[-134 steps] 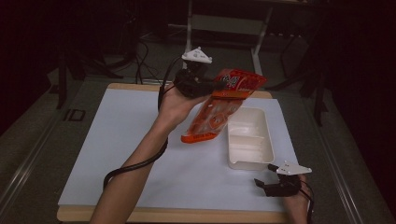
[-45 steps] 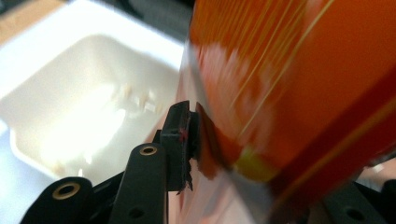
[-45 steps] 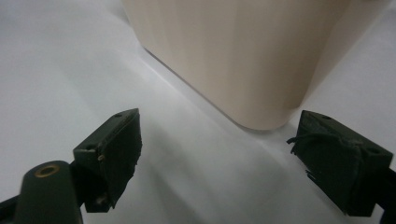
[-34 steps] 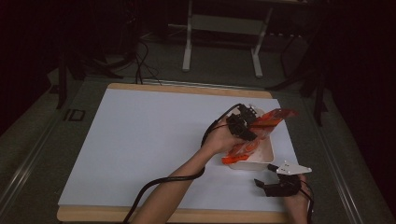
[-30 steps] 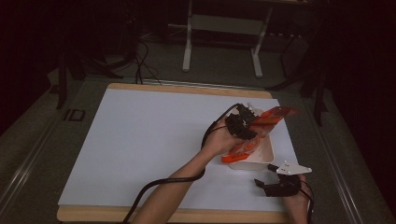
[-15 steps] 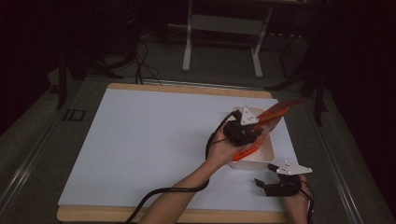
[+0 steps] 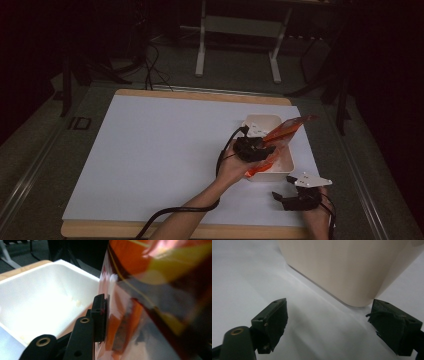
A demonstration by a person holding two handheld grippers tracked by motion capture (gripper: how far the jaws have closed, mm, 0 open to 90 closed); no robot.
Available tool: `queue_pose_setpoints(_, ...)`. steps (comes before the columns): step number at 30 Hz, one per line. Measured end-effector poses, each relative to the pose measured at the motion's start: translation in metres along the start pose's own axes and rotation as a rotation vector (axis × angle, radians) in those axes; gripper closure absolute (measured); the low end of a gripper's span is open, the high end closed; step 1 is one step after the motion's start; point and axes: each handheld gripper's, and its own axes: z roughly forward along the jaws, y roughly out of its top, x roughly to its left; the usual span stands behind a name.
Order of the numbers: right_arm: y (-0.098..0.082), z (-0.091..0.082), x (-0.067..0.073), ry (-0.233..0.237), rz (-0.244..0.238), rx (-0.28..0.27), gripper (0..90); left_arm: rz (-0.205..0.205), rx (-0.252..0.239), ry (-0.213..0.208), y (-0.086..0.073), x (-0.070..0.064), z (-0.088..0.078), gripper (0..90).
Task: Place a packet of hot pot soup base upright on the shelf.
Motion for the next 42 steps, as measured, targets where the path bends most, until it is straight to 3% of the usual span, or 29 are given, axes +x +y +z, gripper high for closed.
queue_pose_setpoints(1,0.000,0.000,0.000,0.000,0.000,0.000,14.7,0.000,0.000,0.000,0.000,0.000,0.000,66.8)
queue_pose_setpoints(2,0.000,0.000,0.000,0.001,0.000,0.000,14.7,0.004,0.040,-0.019,0.000,0.000,-0.001,65.8)
queue_pose_setpoints(3,0.000,0.000,0.000,0.001,0.000,0.000,14.7,0.004,0.040,-0.019,0.000,0.000,-0.001,65.2)
queue_pose_setpoints(4,0.000,0.000,0.000,-0.003,0.003,0.000,14.7,0.015,0.085,-0.021,-0.001,0.000,-0.001,64.6)
queue_pose_setpoints(7,0.000,0.000,-0.001,-0.003,0.005,-0.001,14.7,0.030,0.120,-0.023,-0.007,0.002,-0.003,64.1)
queue_pose_setpoints(12,0.000,0.000,0.000,0.003,0.000,0.004,14.7,0.024,0.129,-0.030,-0.012,0.007,-0.009,68.0)
queue_pose_setpoints(13,0.000,0.001,0.000,0.002,-0.003,0.007,14.7,0.044,0.154,-0.032,-0.012,0.007,-0.012,68.0)
queue_pose_setpoints(16,0.001,0.002,0.001,0.004,-0.011,0.017,14.7,0.046,0.167,-0.039,-0.014,0.005,-0.015,66.7)
queue_pose_setpoints(25,0.002,0.003,0.001,-0.019,0.003,0.029,14.7,0.041,0.189,-0.046,-0.017,0.009,-0.013,66.7)
queue_pose_setpoints(30,0.002,0.003,0.002,-0.017,0.003,0.025,14.7,0.037,0.221,-0.021,-0.016,0.010,-0.015,73.7)
queue_pose_setpoints(35,0.002,0.004,0.003,-0.003,-0.003,0.035,14.7,-0.026,0.225,-0.036,-0.021,0.013,-0.014,75.8)
queue_pose_setpoints(39,0.003,0.006,0.006,0.003,-0.013,0.047,14.7,-0.090,0.200,-0.058,-0.027,0.019,-0.013,76.3)
queue_pose_setpoints(42,0.003,0.007,0.006,0.001,-0.010,0.047,14.7,-0.081,0.204,-0.058,-0.028,0.018,-0.012,76.6)
